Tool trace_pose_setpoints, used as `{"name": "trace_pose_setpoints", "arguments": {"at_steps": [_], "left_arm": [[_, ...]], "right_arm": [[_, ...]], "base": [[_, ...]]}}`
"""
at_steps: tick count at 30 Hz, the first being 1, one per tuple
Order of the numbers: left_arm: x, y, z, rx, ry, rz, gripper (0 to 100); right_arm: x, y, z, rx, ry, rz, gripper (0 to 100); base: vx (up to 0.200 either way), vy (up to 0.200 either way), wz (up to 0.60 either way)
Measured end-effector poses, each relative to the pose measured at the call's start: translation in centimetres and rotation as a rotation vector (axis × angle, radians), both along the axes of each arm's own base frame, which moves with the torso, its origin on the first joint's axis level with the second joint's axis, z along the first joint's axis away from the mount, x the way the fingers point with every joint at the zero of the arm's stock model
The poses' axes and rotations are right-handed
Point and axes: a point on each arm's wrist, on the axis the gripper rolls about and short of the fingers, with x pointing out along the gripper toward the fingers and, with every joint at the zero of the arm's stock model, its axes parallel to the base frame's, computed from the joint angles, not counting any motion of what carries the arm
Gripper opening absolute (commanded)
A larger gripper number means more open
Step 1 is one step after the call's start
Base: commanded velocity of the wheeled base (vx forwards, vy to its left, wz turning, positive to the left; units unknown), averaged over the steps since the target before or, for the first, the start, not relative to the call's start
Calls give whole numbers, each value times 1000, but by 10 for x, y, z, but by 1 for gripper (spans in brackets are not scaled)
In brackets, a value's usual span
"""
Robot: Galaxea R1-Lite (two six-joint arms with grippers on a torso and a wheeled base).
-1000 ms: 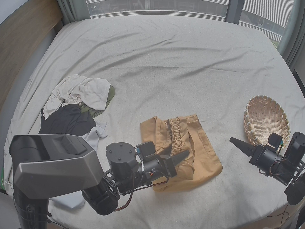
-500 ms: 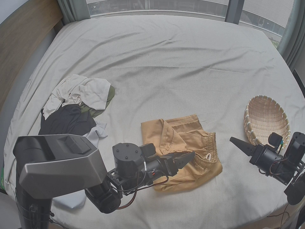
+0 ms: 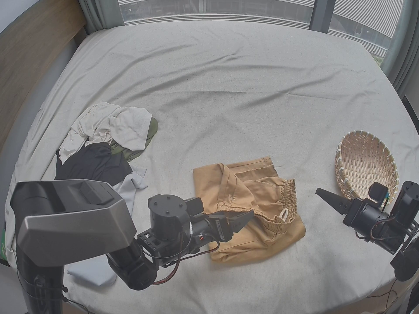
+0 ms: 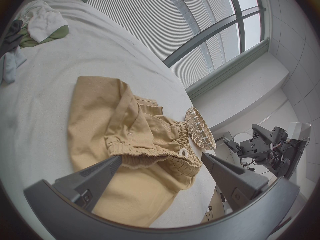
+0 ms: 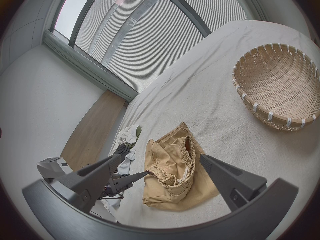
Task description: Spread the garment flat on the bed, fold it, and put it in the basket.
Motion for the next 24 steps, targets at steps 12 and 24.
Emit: {"name": "trace_pose_setpoints", "arguments": {"at_steps": [12, 24], "left_arm": [[-20, 45, 15, -30, -30, 56, 100], [-41, 81, 19, 5, 13, 114, 100]], "right_arm": [[2, 1, -4, -5, 16, -1, 100], [11, 3, -25, -40, 110, -7, 100]], "base": [[0, 0, 0], [0, 0, 0]]}}
